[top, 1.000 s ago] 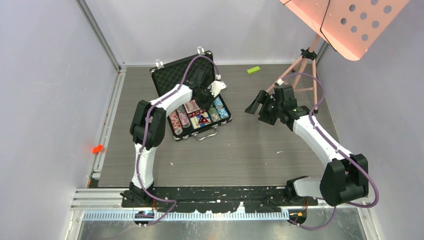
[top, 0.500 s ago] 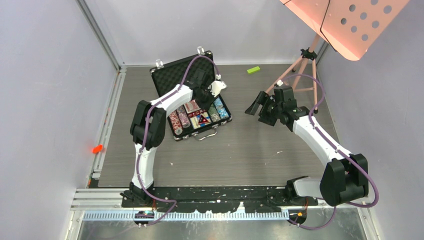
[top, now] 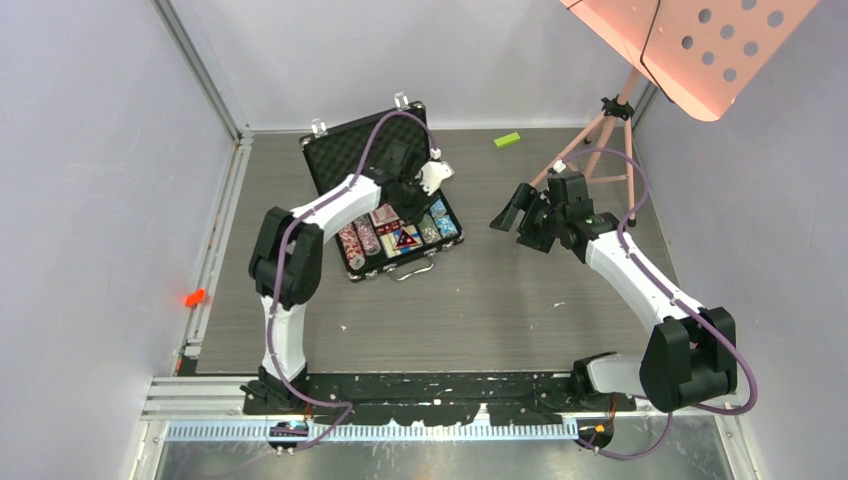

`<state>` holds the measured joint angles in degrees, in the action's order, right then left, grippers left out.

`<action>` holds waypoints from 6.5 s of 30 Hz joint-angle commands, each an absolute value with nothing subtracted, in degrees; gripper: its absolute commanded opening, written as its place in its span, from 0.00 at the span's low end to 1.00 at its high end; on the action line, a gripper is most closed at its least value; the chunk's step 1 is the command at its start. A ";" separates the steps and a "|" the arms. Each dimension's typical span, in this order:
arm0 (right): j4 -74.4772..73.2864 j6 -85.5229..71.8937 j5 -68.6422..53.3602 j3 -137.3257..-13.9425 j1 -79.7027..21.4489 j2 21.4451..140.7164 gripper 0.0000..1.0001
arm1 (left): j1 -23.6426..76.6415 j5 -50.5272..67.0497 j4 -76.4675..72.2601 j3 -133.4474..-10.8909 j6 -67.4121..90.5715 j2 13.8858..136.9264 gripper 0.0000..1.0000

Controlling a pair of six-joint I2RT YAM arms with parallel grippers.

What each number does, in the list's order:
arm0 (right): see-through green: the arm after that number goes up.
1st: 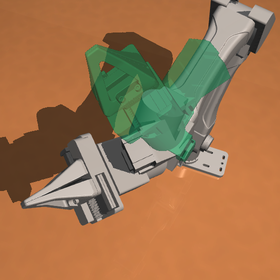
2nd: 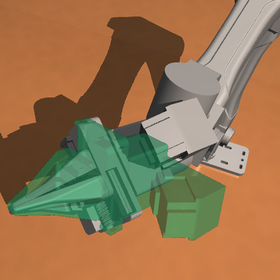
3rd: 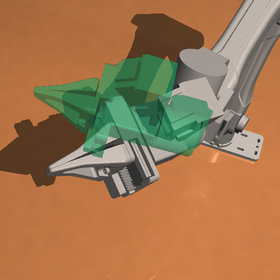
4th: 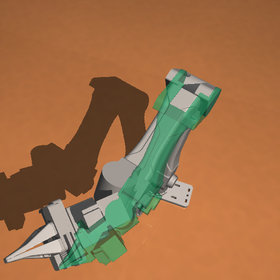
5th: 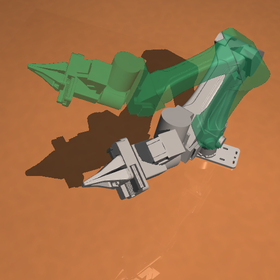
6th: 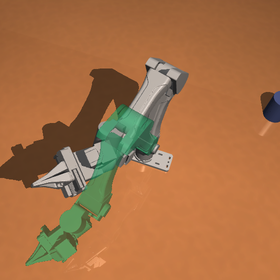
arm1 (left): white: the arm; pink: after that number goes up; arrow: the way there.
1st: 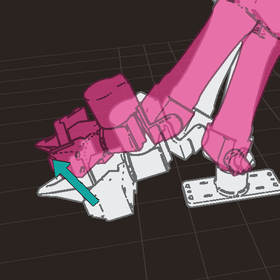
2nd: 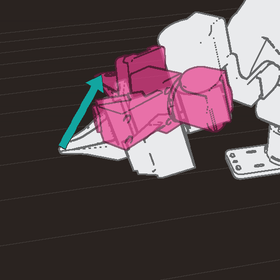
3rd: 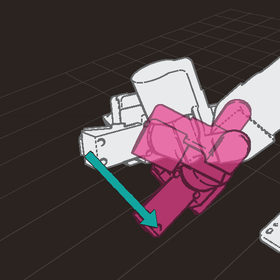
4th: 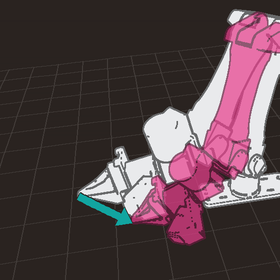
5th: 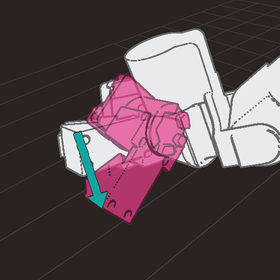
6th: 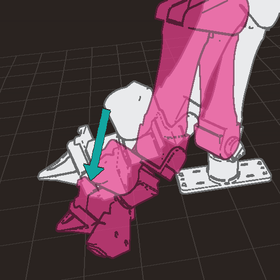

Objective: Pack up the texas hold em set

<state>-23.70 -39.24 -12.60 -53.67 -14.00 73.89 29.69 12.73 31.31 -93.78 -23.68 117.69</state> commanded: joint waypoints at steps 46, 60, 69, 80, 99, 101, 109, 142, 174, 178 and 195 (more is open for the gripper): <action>-20.86 -38.19 -13.12 -60.32 -13.61 71.94 0.79 | 8.53 9.92 25.04 -120.72 24.52 118.79 0.40; -20.13 -38.72 -13.92 -59.18 -13.62 72.08 0.80 | 11.02 19.77 53.12 -127.23 21.13 119.92 0.00; -18.19 -39.91 -14.42 -58.08 -13.62 73.21 0.79 | 21.52 18.15 48.32 -109.83 23.04 106.91 0.00; -18.83 -38.22 -11.02 -60.67 -20.99 80.01 0.52 | 24.08 8.42 26.50 -78.58 26.92 91.68 0.00; -26.76 -33.10 3.71 -75.54 -34.30 93.83 0.01 | 19.51 13.71 13.49 -57.61 27.63 93.16 0.00; -27.04 -32.78 4.65 -75.84 -34.55 93.45 0.01 | 19.44 13.83 13.52 -57.68 27.41 93.24 0.00; -18.82 -36.73 3.97 -65.62 -35.77 100.30 0.01 | 19.42 14.63 14.42 -58.56 27.85 94.05 0.00; -5.80 -31.87 -5.02 -66.96 -38.21 95.72 0.01 | 20.48 8.14 21.05 -52.61 27.68 77.20 0.00; -9.43 -37.25 -3.70 -73.09 -39.99 111.70 0.01 | 23.48 10.70 20.04 -42.66 33.60 70.21 0.00; -9.10 -37.14 -3.68 -72.55 -39.98 110.93 0.01 | 24.60 6.99 13.89 -36.85 34.42 76.01 0.00; -8.45 -36.57 -2.93 -69.98 -39.97 107.24 0.01 | 33.20 -12.88 5.32 -27.65 40.29 68.98 0.00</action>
